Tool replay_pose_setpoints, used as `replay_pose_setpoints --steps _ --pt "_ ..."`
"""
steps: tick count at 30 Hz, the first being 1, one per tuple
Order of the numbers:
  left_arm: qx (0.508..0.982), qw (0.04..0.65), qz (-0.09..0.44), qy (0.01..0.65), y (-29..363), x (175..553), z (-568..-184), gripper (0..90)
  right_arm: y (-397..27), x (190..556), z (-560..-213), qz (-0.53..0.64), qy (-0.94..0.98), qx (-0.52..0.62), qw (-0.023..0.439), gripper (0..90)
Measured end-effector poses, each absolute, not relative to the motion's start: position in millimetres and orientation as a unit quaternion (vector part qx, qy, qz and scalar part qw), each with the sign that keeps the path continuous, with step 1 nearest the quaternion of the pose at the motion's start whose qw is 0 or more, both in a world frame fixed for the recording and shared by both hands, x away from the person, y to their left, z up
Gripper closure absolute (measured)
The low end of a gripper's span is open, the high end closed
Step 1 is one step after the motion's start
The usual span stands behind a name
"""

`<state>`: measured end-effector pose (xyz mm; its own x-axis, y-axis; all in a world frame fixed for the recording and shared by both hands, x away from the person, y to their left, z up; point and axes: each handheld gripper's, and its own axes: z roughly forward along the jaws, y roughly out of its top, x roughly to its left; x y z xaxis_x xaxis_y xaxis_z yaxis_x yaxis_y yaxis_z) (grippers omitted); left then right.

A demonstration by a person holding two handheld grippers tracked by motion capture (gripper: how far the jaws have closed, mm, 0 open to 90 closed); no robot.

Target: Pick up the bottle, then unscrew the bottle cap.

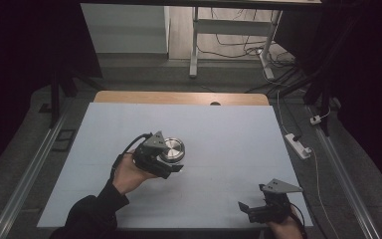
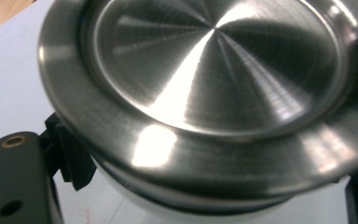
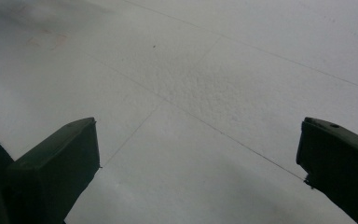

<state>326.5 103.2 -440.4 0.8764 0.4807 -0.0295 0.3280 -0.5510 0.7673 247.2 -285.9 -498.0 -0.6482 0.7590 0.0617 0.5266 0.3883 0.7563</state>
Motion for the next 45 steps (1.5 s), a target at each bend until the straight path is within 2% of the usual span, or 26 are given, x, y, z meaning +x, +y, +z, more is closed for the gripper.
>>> replay_pose_setpoints --steps 12,28,45 --pt "0.877 0.422 0.081 0.213 89 326 -436 15.3 -286 247 -498 0.389 0.820 0.393 0.148 0.0" --pt "0.875 0.427 0.073 0.215 90 325 -442 15.3 -286 246 -492 0.408 0.812 0.388 0.157 0.0" --pt "0.873 0.430 0.073 0.216 91 324 -443 15.3 -263 248 -478 0.445 0.813 0.342 0.155 0.0"
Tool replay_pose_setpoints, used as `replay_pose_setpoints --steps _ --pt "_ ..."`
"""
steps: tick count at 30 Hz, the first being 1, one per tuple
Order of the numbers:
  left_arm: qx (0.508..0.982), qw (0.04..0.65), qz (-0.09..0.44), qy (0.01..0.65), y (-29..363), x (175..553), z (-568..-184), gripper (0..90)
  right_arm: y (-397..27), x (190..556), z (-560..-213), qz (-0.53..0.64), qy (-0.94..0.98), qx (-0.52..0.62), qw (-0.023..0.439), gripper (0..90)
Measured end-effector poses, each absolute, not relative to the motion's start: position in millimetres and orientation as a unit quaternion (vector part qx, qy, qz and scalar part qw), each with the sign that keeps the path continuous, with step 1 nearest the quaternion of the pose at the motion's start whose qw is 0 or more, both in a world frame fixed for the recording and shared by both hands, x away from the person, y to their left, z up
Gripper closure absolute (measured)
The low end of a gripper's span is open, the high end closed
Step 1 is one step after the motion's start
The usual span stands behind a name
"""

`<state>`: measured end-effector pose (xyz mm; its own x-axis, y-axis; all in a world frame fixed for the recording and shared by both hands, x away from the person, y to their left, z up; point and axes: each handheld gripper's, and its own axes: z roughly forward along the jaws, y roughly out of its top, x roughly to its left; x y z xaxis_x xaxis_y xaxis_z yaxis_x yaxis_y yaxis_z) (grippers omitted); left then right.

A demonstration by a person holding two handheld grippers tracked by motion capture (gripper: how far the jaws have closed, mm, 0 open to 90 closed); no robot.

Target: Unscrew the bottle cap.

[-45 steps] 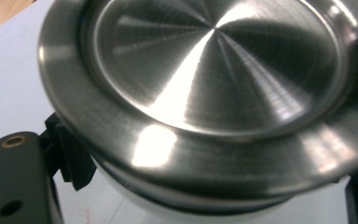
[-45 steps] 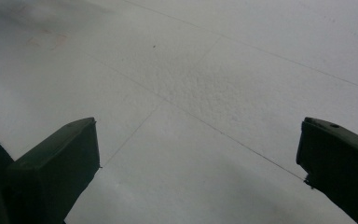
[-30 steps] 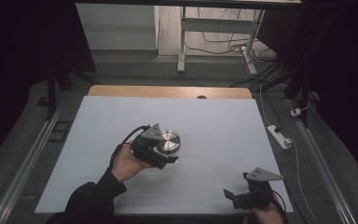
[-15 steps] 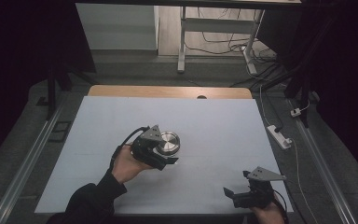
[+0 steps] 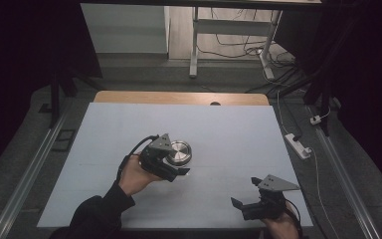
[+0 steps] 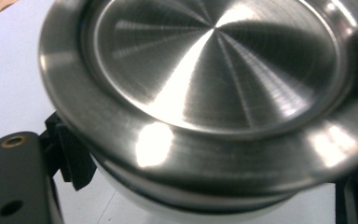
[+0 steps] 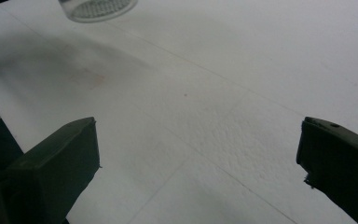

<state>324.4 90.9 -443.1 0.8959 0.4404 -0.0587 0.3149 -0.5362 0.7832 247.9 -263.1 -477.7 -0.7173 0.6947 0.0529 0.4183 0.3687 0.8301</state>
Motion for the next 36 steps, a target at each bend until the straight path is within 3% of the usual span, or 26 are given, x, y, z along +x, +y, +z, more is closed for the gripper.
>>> replay_pose_setpoints --steps 28,36 --pt "0.874 0.433 0.067 0.209 87 322 -445 15.3 -211 268 -453 0.487 0.818 0.292 0.088 0.0" --pt "0.877 0.430 0.069 0.205 85 321 -446 15.3 -193 276 -438 0.482 0.821 0.288 0.108 0.0"
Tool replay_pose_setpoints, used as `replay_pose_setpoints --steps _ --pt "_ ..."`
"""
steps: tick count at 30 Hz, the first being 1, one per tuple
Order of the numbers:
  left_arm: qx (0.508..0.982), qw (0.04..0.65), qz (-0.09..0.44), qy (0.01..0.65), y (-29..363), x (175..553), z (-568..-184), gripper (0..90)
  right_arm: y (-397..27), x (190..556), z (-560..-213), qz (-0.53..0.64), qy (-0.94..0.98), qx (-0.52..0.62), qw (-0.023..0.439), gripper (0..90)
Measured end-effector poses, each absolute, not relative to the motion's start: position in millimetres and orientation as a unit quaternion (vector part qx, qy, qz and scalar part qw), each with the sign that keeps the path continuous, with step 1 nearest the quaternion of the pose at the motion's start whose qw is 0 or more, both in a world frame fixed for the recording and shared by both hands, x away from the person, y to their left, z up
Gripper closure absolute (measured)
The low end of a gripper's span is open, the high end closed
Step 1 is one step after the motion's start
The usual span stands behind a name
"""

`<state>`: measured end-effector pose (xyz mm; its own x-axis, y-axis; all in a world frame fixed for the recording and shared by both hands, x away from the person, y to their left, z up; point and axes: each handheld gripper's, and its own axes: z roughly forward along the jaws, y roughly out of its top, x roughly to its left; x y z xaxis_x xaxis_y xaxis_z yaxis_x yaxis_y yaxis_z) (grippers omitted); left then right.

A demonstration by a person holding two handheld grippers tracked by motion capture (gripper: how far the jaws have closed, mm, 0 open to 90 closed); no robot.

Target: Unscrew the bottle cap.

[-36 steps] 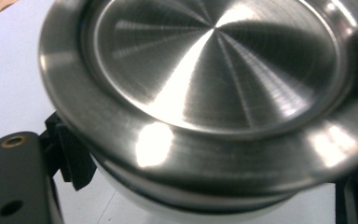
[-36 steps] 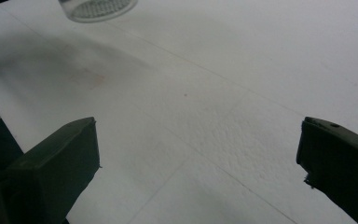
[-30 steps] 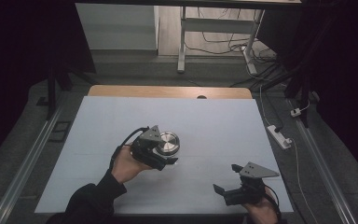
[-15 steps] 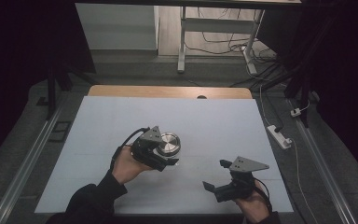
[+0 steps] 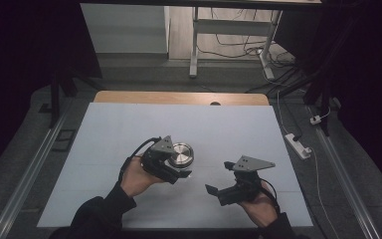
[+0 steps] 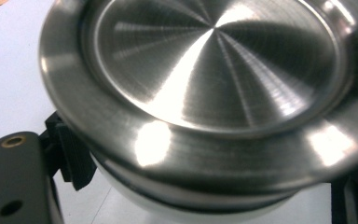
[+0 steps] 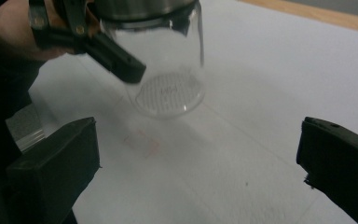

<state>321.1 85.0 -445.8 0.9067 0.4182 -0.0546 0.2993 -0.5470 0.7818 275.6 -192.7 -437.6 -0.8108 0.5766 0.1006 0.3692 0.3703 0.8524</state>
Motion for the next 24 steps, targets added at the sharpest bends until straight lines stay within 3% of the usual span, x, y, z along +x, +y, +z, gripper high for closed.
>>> replay_pose_setpoints --steps 24 --pt "0.883 0.420 0.072 0.199 80 319 -448 15.3 -125 307 -400 0.480 0.830 0.252 0.129 0.0"
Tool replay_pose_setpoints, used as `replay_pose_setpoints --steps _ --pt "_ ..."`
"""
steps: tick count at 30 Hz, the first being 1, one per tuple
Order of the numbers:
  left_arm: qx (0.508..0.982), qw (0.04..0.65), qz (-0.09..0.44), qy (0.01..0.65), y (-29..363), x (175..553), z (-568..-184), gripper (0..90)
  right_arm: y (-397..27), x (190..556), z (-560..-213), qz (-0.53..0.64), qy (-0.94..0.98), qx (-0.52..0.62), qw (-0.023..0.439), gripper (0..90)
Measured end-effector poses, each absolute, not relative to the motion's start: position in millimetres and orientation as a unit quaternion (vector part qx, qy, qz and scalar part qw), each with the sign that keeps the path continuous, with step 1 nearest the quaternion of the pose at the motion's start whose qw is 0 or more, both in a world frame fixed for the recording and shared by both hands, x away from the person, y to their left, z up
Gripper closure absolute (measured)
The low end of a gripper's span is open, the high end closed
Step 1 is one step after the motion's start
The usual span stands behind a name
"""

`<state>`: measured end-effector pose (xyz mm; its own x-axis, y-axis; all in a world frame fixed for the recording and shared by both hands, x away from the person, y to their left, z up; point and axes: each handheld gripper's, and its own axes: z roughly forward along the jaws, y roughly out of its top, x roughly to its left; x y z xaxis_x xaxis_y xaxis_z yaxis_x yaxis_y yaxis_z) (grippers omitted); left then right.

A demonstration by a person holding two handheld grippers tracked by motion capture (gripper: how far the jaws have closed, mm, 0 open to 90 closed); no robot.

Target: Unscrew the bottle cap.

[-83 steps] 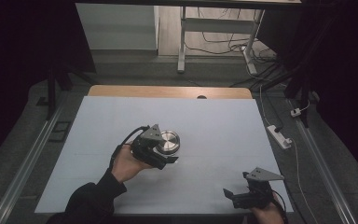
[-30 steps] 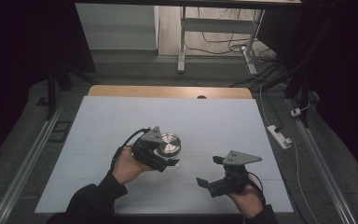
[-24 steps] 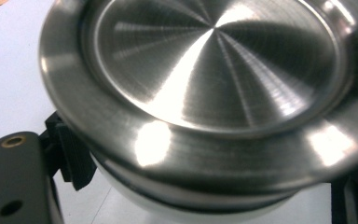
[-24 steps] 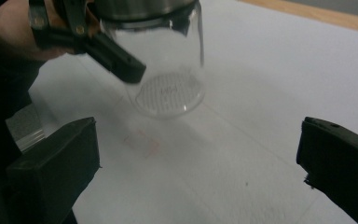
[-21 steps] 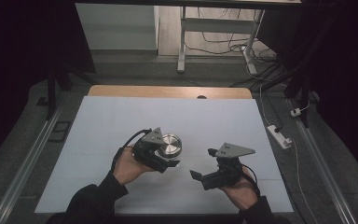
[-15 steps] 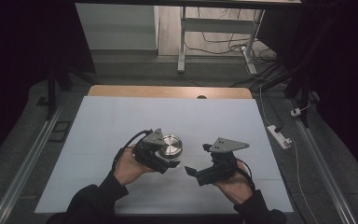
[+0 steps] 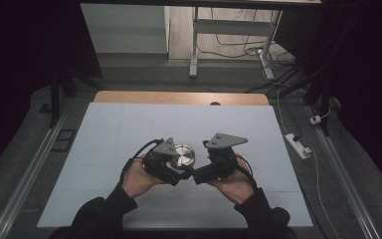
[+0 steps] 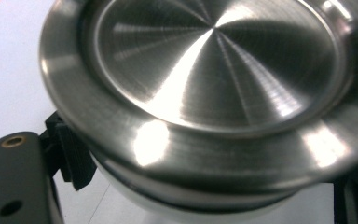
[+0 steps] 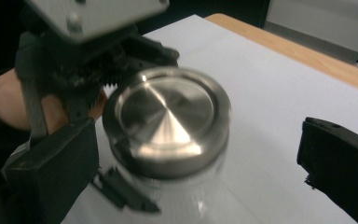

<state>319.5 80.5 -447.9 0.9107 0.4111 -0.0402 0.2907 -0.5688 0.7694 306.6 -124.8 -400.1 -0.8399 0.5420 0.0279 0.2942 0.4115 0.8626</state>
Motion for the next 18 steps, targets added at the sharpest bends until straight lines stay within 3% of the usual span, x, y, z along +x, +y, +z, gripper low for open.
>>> replay_pose_setpoints --steps 6,9,13,18 --pt "0.883 0.419 0.072 0.201 79 319 -448 15.3 -107 310 -399 0.471 0.834 0.250 0.140 1.3" --pt "0.883 0.418 0.072 0.201 79 319 -448 15.3 -101 311 -401 0.465 0.840 0.243 0.140 6.0" --pt "0.884 0.418 0.070 0.200 79 319 -448 15.3 -95 311 -403 0.462 0.847 0.228 0.133 18.6" --pt "0.883 0.425 0.059 0.190 82 319 -445 15.3 -96 311 -401 0.469 0.847 0.218 0.125 19.5"
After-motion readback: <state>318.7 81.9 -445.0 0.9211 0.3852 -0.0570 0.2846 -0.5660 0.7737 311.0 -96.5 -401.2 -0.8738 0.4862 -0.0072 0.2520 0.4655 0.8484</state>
